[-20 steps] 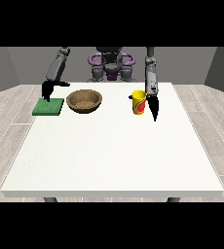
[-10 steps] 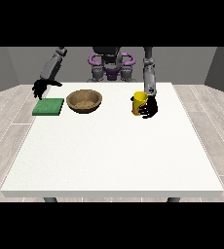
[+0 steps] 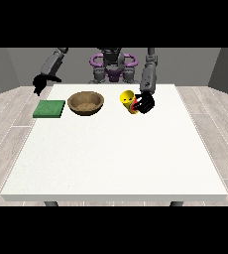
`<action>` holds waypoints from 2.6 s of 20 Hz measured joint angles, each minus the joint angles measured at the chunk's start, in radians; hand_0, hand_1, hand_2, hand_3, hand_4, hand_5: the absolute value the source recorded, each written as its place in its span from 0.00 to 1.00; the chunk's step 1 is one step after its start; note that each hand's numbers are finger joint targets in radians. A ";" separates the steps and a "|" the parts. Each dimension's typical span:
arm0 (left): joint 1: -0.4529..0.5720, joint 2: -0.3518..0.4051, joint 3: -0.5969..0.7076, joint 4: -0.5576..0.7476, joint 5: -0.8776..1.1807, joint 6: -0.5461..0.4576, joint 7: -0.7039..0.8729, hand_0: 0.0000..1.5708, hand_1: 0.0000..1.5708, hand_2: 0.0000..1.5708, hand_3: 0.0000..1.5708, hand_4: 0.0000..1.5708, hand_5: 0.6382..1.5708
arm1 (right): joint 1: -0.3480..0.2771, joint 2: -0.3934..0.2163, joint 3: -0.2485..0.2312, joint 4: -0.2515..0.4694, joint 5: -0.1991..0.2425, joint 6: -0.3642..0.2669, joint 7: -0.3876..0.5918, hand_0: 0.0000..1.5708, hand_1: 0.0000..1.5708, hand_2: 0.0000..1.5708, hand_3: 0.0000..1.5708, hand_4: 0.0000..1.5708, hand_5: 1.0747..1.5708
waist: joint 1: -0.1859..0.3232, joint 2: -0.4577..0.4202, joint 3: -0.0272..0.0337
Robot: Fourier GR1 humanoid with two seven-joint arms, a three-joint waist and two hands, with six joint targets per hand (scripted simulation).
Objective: Pick the cup and pour the ball into the bowl, then pick the bowl and place it on the pad
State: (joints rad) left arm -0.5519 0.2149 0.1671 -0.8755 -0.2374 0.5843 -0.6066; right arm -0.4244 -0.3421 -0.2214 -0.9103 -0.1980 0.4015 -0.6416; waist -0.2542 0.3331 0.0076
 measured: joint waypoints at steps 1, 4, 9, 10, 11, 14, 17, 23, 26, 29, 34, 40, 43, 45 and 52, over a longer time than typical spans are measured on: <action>-0.010 0.007 -0.028 0.004 -0.043 0.020 0.041 0.91 0.91 1.00 1.00 0.77 0.99 | -0.009 0.006 0.003 0.017 0.004 -0.004 0.004 0.00 0.00 0.16 0.00 0.20 0.96 | 0.003 -0.017 -0.0007; -0.011 0.016 -0.115 0.022 -0.179 0.079 0.142 0.91 0.91 1.00 1.00 0.76 0.99 | -0.034 0.000 -0.005 0.063 0.005 -0.009 0.021 0.00 0.00 0.12 0.15 0.21 0.95 | 0.020 -0.067 -0.0020; -0.028 0.014 -0.255 0.073 -0.422 0.138 0.333 0.91 0.91 1.00 1.00 0.74 1.00 | -0.035 0.023 -0.002 0.129 0.013 -0.028 0.040 0.00 0.00 0.14 0.13 0.23 0.95 | 0.046 -0.160 -0.0032; -0.042 -0.004 -0.286 0.071 -0.469 0.141 0.378 0.91 0.91 1.00 1.00 0.74 1.00 | -0.038 0.016 -0.013 0.152 0.012 -0.029 0.028 0.00 0.00 0.14 0.14 0.24 0.96 | 0.065 -0.167 -0.0032; -0.056 -0.019 -0.313 0.072 -0.511 0.133 0.423 0.91 0.91 1.00 1.00 0.74 1.00 | -0.038 0.013 -0.020 0.172 0.013 -0.035 0.021 0.00 0.00 0.15 0.09 0.24 0.95 | 0.083 -0.180 -0.0037; -0.085 -0.061 -0.392 0.074 -0.635 0.095 0.546 0.89 0.89 1.00 1.00 0.67 0.99 | -0.010 0.017 -0.030 0.227 0.023 -0.056 -0.009 0.00 0.00 0.16 0.10 0.25 0.95 | 0.133 -0.232 -0.0044; -0.130 -0.081 -0.465 0.084 -0.767 0.046 0.657 0.81 0.81 1.00 0.98 0.56 0.96 | -0.002 -0.010 -0.050 0.273 0.016 -0.043 -0.005 0.00 0.00 0.19 0.14 0.25 0.94 | 0.169 -0.276 -0.0039; -0.221 -0.161 -0.591 0.053 -0.944 -0.143 0.823 0.11 0.11 1.00 0.91 0.55 0.95 | 0.038 -0.051 -0.084 0.359 0.011 -0.024 -0.053 0.00 0.00 0.14 0.19 0.27 0.94 | 0.242 -0.324 -0.0049; -0.234 -0.187 -0.631 0.032 -0.996 -0.220 0.875 0.32 0.32 1.00 0.95 0.52 0.96 | 0.046 -0.068 -0.092 0.379 0.007 -0.013 -0.053 0.00 0.00 0.18 0.25 0.26 0.94 | 0.252 -0.335 -0.0057; -0.270 -0.199 -0.668 -0.005 -1.045 -0.302 0.897 0.00 0.00 1.00 1.00 0.37 0.95 | 0.074 -0.062 -0.096 0.403 0.014 -0.033 -0.091 0.00 0.00 0.17 0.20 0.25 0.93 | 0.283 -0.341 -0.0058; -0.292 -0.208 -0.736 -0.068 -1.110 -0.409 0.938 0.00 0.00 1.00 1.00 0.36 0.95 | 0.077 -0.066 -0.096 0.424 0.017 -0.039 -0.100 0.00 0.00 0.11 0.22 0.25 0.92 | 0.289 -0.347 -0.0064; -0.328 -0.209 -0.767 -0.142 -1.158 -0.528 0.946 0.00 0.00 1.00 1.00 0.42 0.97 | 0.063 -0.078 -0.102 0.434 0.006 -0.030 -0.104 0.00 0.00 0.09 0.16 0.26 0.92 | 0.289 -0.333 -0.0066; -0.344 -0.202 -0.799 -0.144 -1.207 -0.564 0.927 0.24 0.24 1.00 1.00 0.61 1.00 | 0.069 -0.088 -0.104 0.433 0.005 -0.024 -0.123 0.00 0.00 0.10 0.18 0.27 0.92 | 0.284 -0.300 -0.0063; -0.355 -0.191 -0.823 -0.140 -1.239 -0.591 0.901 0.74 0.74 1.00 1.00 0.72 0.97 | 0.063 -0.096 -0.107 0.432 -0.001 -0.022 -0.113 0.00 0.00 0.07 0.16 0.27 0.92 | 0.283 -0.298 -0.0062; -0.342 -0.171 -0.825 -0.180 -1.292 -0.661 0.832 0.80 0.80 1.00 1.00 0.66 0.99 | 0.068 -0.093 -0.095 0.417 -0.005 -0.017 -0.094 0.00 0.00 0.10 0.18 0.44 0.95 | 0.278 -0.325 -0.0069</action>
State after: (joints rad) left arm -0.8940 0.0443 -0.6582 -1.0556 -1.5290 -0.0765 0.2258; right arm -0.3569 -0.4355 -0.3167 -0.4929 -0.2033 0.3841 -0.7355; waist 0.0235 0.0079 0.0007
